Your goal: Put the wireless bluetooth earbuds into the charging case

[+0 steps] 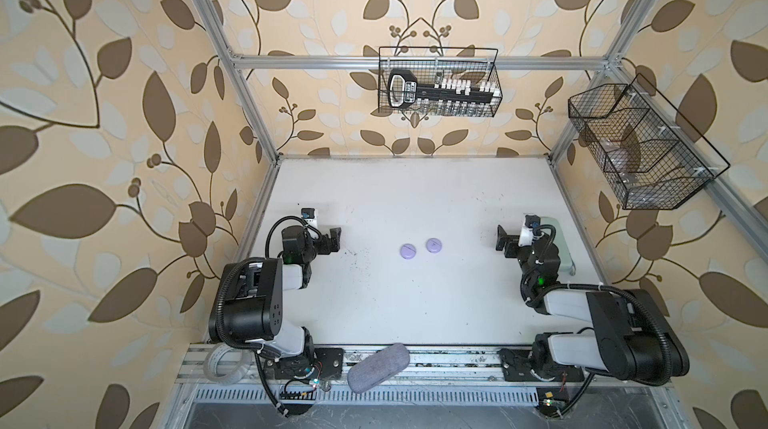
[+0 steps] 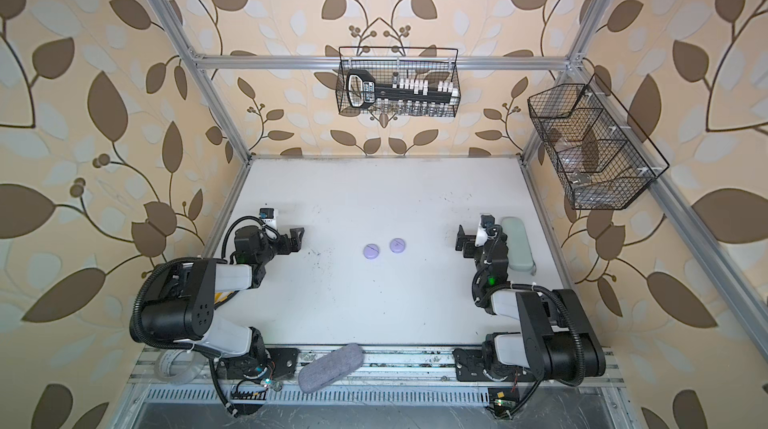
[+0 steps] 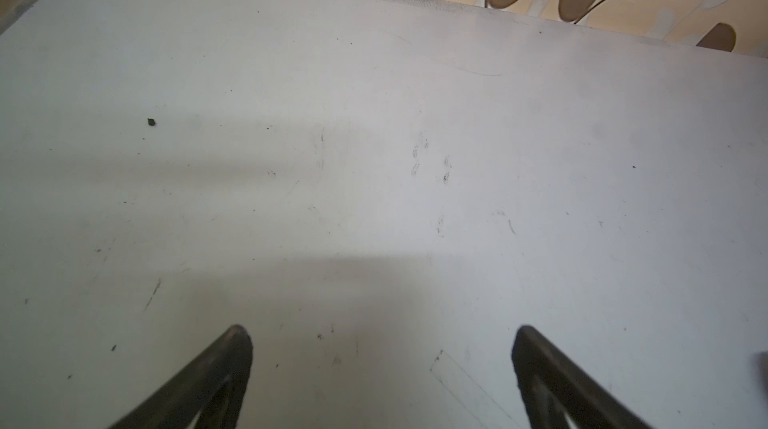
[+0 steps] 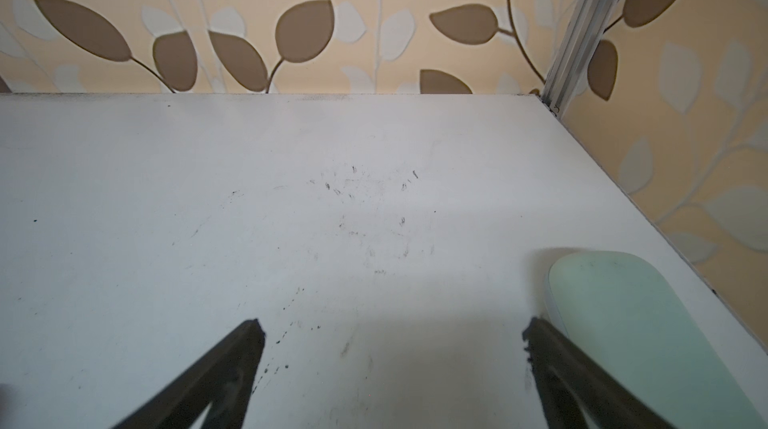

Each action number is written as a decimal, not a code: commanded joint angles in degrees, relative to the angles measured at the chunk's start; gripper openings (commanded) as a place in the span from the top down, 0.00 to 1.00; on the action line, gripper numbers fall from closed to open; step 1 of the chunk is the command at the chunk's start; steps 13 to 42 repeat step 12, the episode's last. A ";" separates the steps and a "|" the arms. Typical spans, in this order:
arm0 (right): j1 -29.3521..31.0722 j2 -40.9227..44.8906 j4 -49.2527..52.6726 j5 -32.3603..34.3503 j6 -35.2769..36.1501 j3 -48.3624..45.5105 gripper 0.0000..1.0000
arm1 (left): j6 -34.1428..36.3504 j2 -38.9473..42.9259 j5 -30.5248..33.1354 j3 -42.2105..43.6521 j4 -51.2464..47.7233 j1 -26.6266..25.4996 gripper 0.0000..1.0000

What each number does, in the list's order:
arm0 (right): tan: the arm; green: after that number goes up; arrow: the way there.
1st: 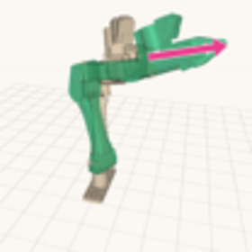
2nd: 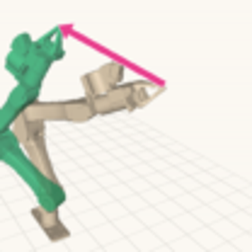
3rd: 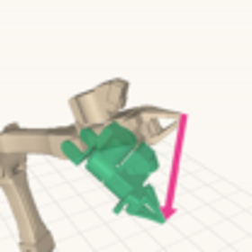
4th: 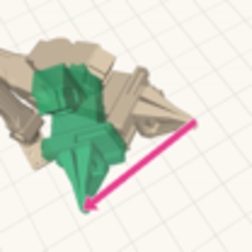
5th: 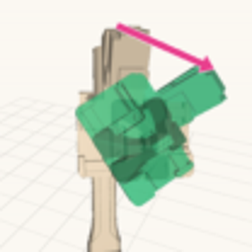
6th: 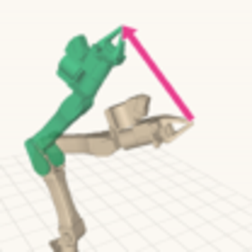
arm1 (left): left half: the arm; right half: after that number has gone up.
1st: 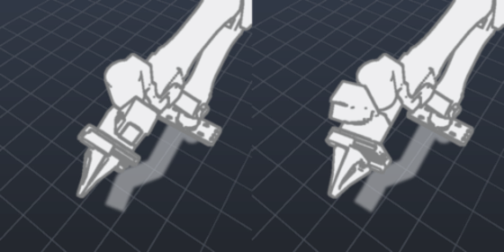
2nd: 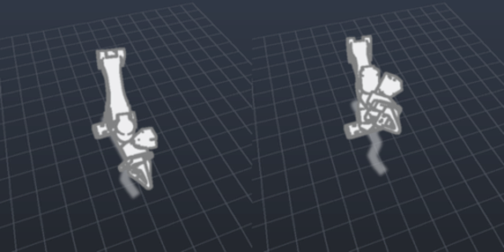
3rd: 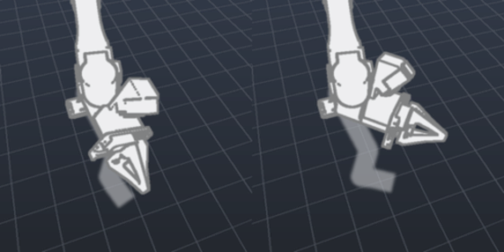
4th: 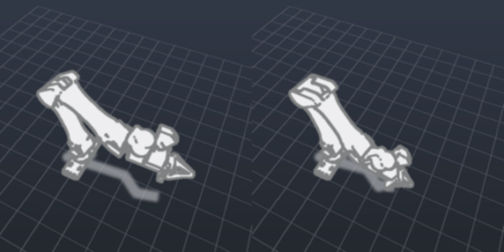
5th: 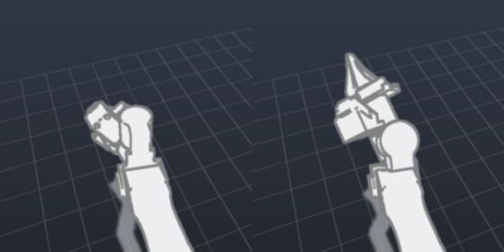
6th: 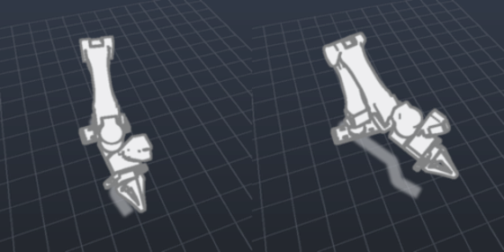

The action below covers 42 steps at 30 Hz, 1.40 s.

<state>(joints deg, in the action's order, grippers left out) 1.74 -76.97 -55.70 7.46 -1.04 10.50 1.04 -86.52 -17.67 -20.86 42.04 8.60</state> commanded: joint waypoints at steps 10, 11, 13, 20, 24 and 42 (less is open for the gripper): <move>-0.05 -0.16 -1.34 -0.19 0.69 0.24 0.00 | -0.32 0.65 0.05 -0.27 2.60 -0.22 0.01; -0.03 -0.19 -1.51 -0.21 0.69 0.16 0.00 | -0.28 0.65 0.09 -0.16 2.61 -0.19 0.01; 0.01 -0.05 -1.69 -0.08 0.69 0.05 0.00 | -0.33 0.65 0.09 -0.21 2.61 -0.17 0.01; 0.01 -0.05 -1.69 -0.08 0.69 0.05 0.00 | -0.33 0.65 0.09 -0.21 2.61 -0.17 0.01; 0.01 -0.05 -1.69 -0.08 0.69 0.05 0.00 | -0.33 0.65 0.09 -0.21 2.61 -0.17 0.01; 0.01 -0.05 -1.69 -0.08 0.69 0.05 0.00 | -0.33 0.65 0.09 -0.21 2.61 -0.17 0.01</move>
